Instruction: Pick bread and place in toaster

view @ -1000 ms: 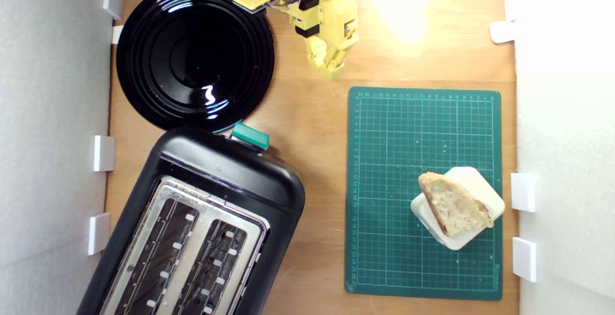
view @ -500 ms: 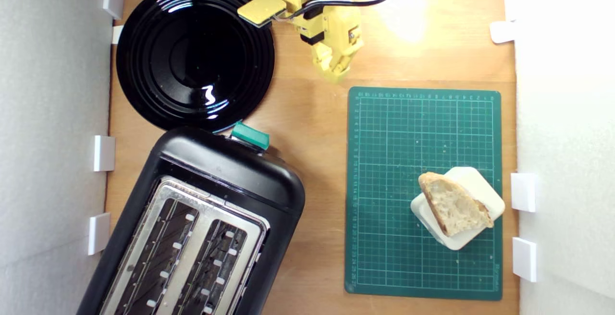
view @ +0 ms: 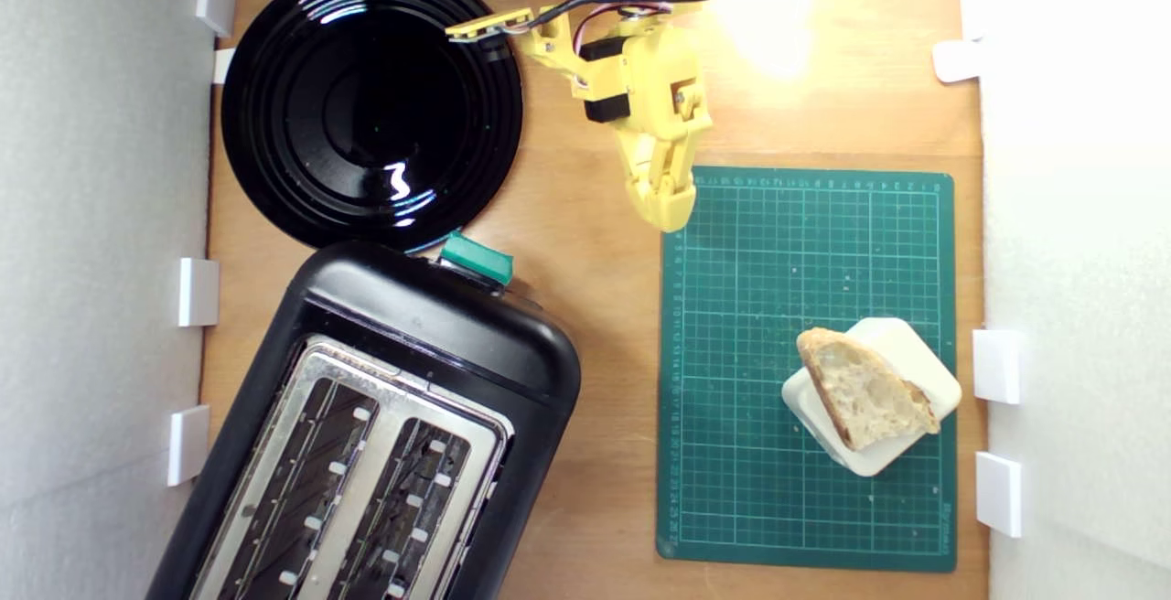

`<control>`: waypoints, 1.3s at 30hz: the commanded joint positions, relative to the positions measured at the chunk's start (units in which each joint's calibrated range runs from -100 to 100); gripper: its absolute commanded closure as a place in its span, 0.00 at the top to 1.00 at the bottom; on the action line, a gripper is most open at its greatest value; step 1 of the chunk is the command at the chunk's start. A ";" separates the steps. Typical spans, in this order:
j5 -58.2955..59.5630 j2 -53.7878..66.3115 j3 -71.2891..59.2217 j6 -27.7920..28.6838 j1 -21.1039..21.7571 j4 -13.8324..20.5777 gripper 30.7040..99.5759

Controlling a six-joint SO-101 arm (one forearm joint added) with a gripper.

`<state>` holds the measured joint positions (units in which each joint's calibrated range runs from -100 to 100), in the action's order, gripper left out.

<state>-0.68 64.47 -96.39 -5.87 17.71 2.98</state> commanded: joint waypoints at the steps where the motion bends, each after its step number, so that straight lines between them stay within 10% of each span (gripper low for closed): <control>1: 8.44 -3.90 1.75 3.18 3.40 0.65 0.00; 25: 54.09 -50.91 2.20 5.79 4.13 1.10 0.00; 39: 60.83 -61.06 9.47 6.32 6.70 1.19 0.00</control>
<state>56.95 5.42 -90.66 0.34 22.65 3.78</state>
